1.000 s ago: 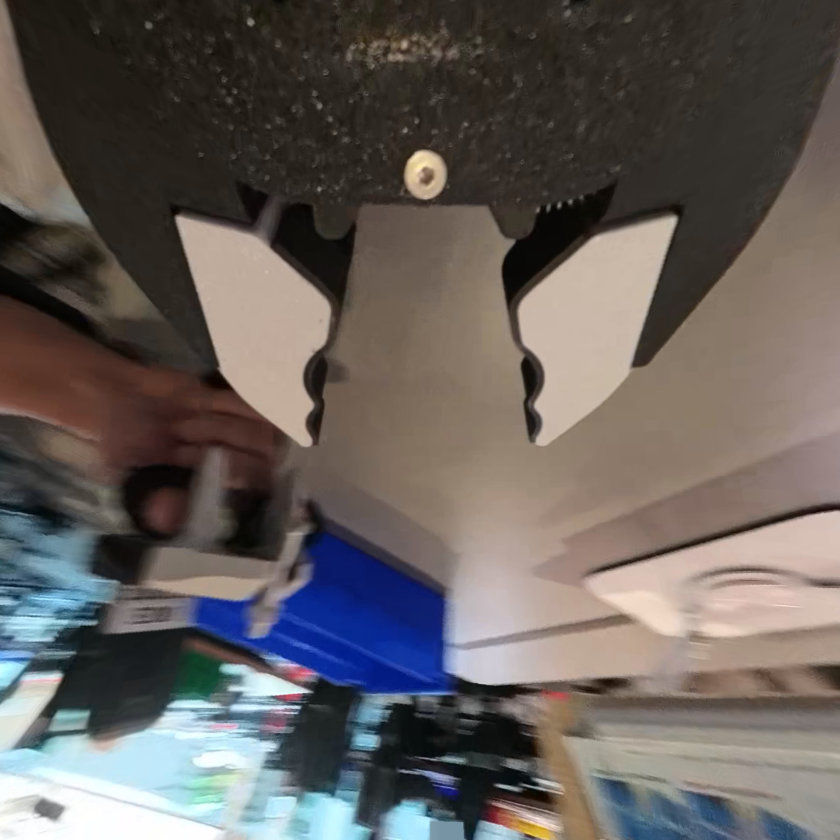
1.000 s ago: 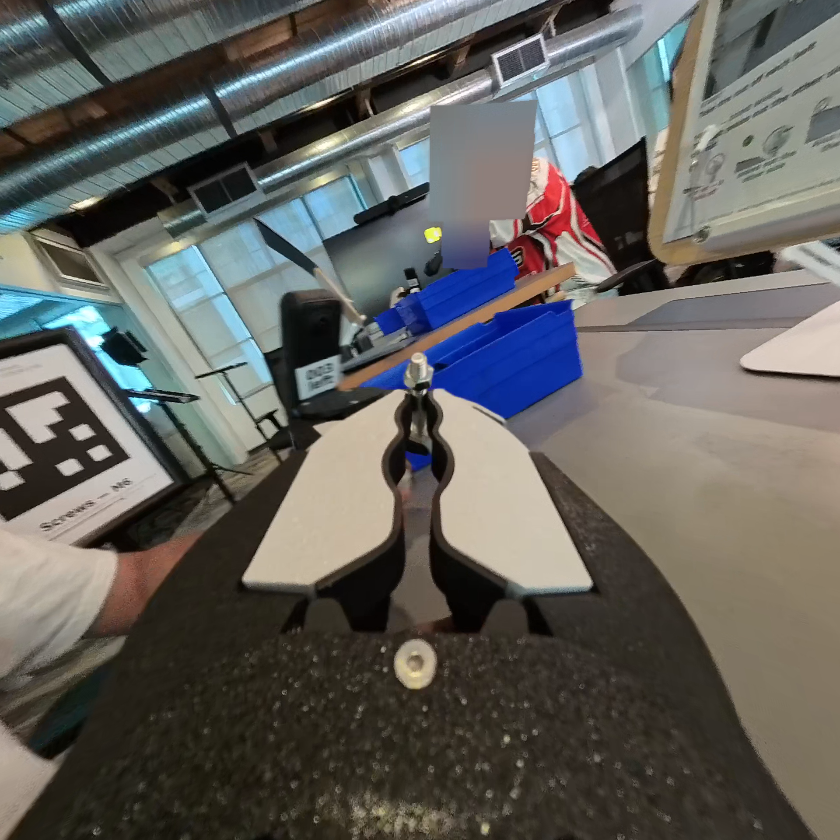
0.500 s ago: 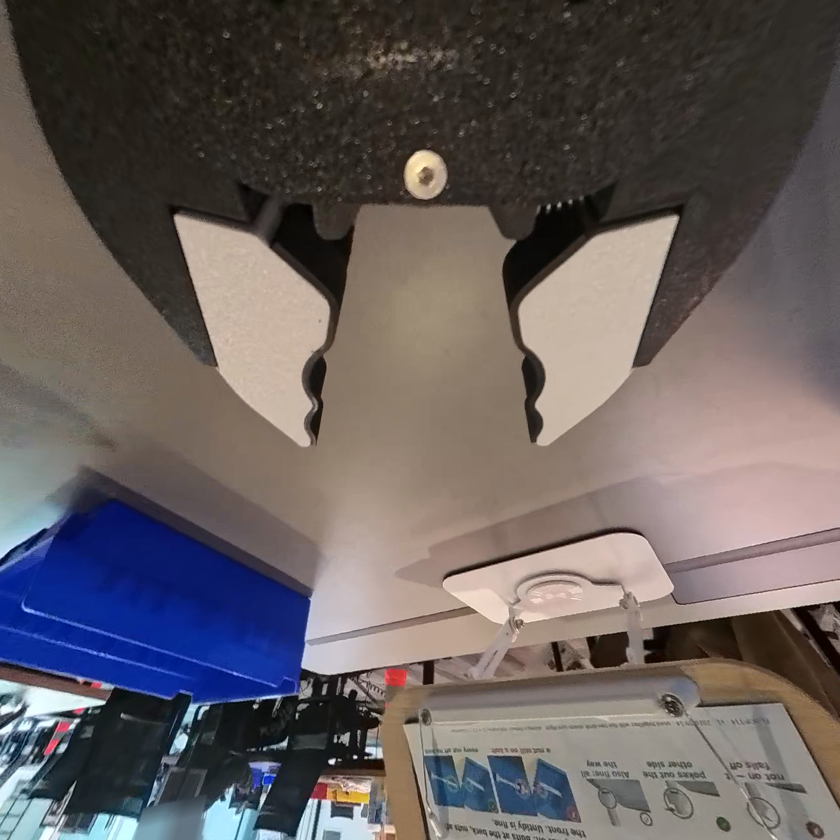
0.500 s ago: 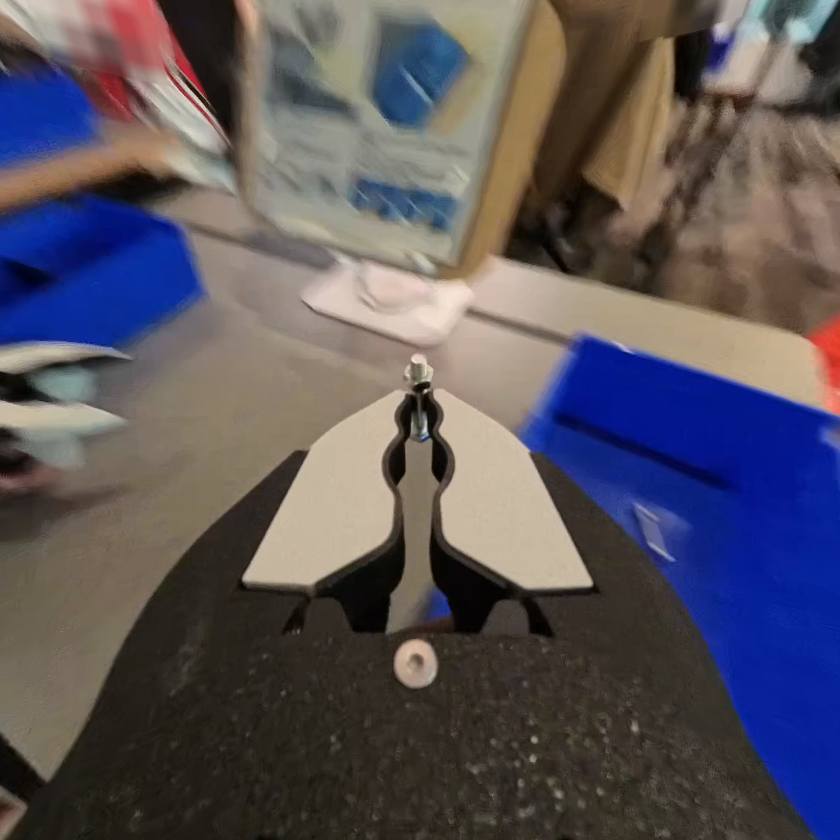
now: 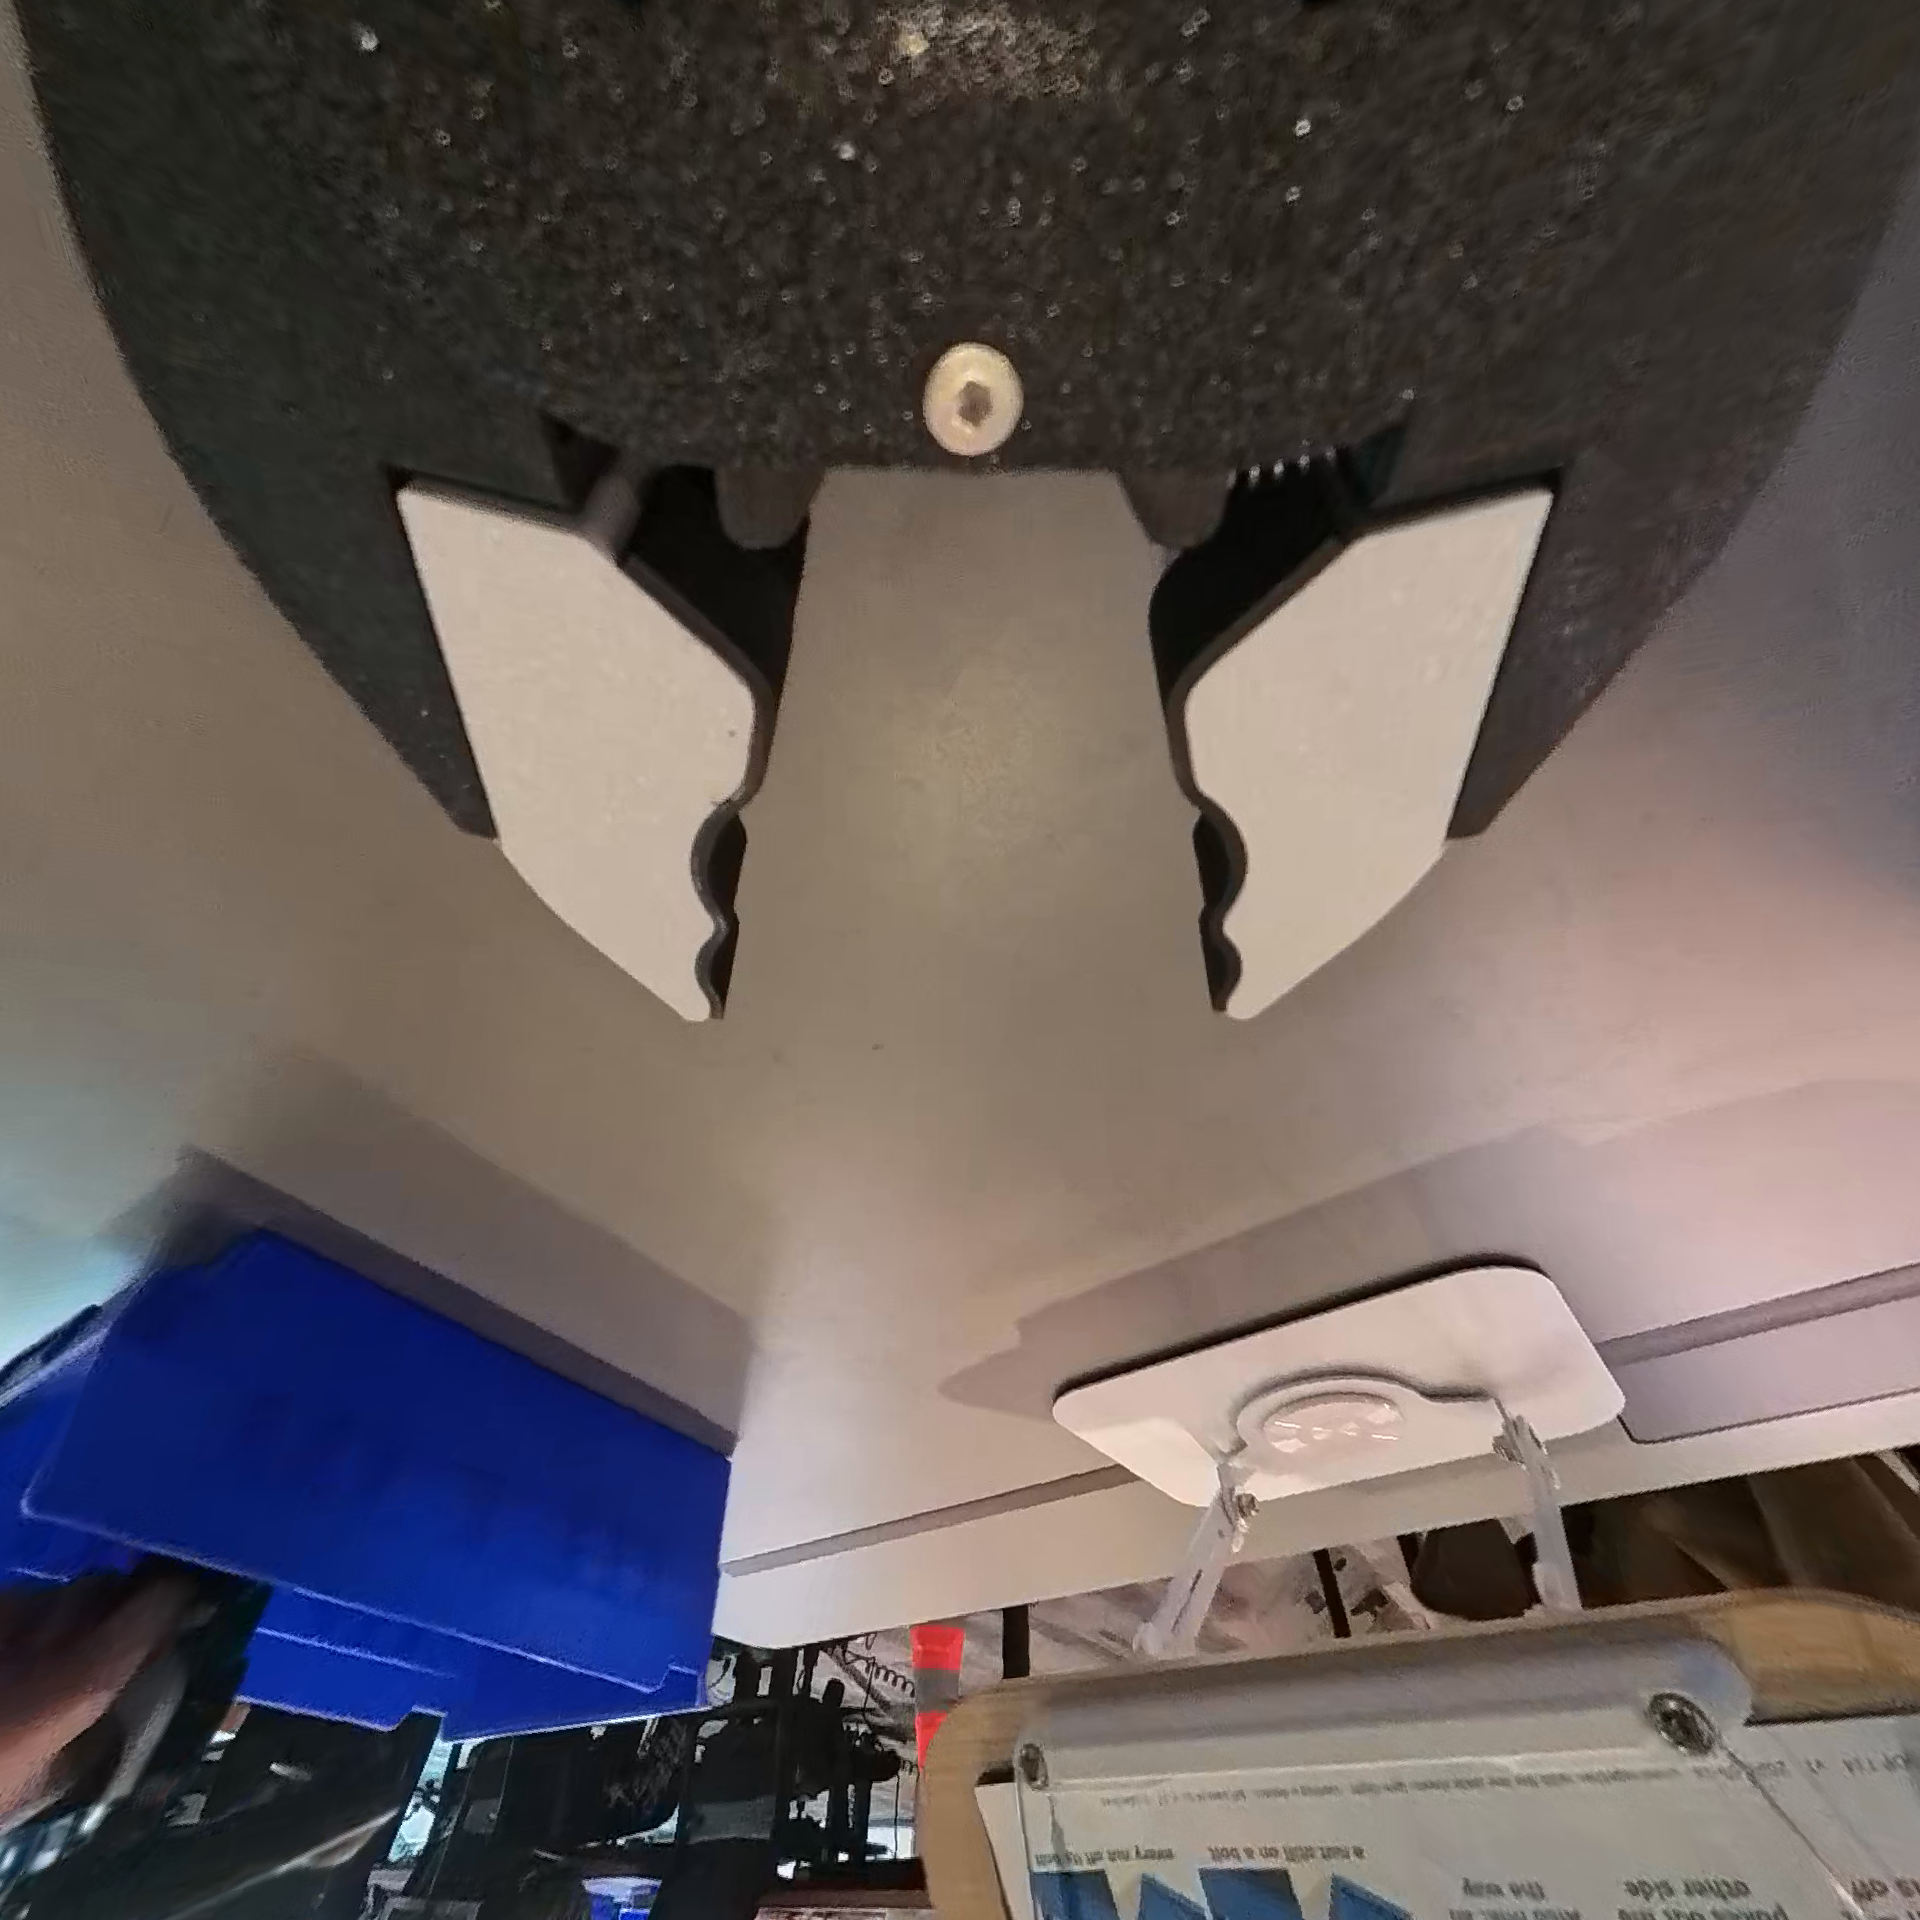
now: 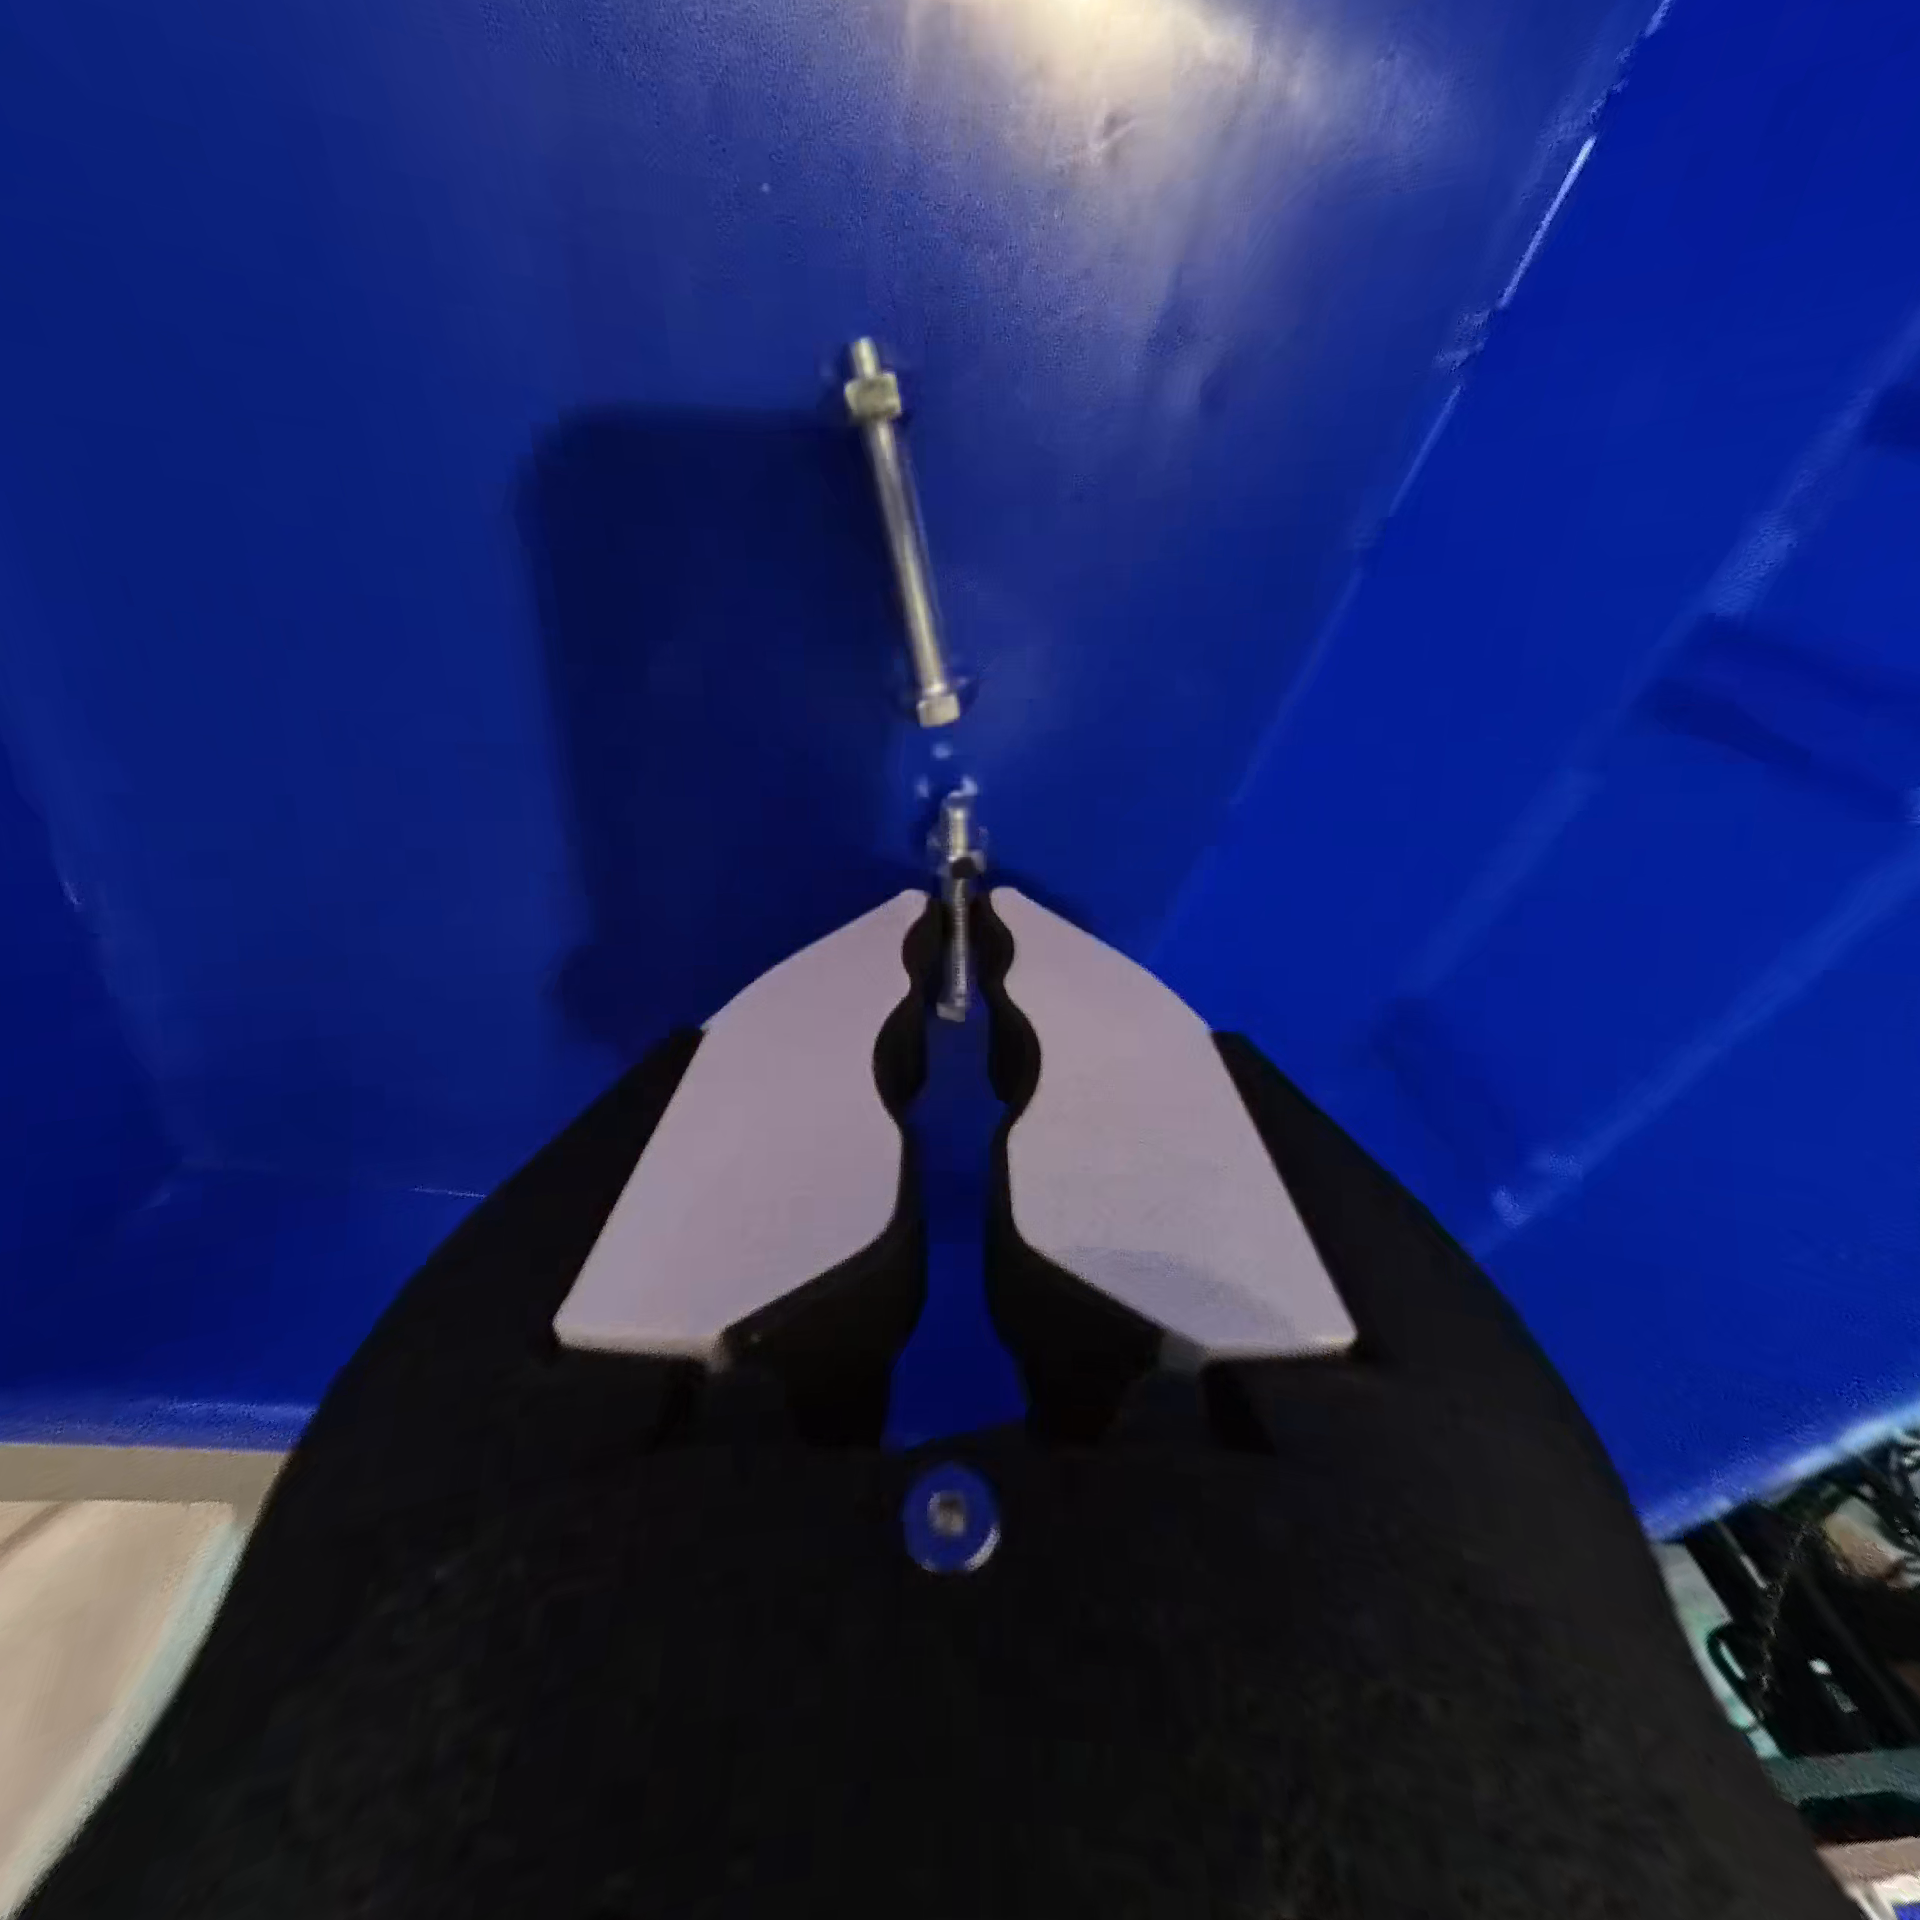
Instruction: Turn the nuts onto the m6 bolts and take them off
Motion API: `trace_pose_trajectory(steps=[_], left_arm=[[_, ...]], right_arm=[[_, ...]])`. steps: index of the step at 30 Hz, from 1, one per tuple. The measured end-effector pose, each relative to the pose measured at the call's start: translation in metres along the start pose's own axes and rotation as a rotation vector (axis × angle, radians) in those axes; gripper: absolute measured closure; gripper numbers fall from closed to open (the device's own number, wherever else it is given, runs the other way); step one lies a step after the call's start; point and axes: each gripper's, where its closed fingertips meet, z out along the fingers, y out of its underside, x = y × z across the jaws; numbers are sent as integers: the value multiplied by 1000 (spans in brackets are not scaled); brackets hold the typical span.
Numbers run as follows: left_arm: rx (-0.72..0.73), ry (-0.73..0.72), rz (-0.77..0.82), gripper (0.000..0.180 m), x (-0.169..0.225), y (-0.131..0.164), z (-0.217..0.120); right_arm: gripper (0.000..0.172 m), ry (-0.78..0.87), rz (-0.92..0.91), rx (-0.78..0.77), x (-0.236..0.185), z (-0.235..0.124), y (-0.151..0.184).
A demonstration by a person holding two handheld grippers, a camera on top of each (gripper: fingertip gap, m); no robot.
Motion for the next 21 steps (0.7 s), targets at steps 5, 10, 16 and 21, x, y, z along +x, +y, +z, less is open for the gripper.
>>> trace_pose_trajectory(steps=[5, 10, 16, 21], left_arm=[[-2, 15, -36, 95, -3, 1, -1], [-3, 18, -34, 95, -2, 1, -1], [9, 18, -53, 95, -1, -2, 0], [3, -2, -40, 102, -4, 0, -1]], right_arm=[[163, -49, -9, -10, -5, -1, -3], [148, 24, -9, 154, 0, -29, -13], [136, -69, -269, 1170, -194, -204, -6], [129, -352, -606, 1348, -420, -158, 29]])
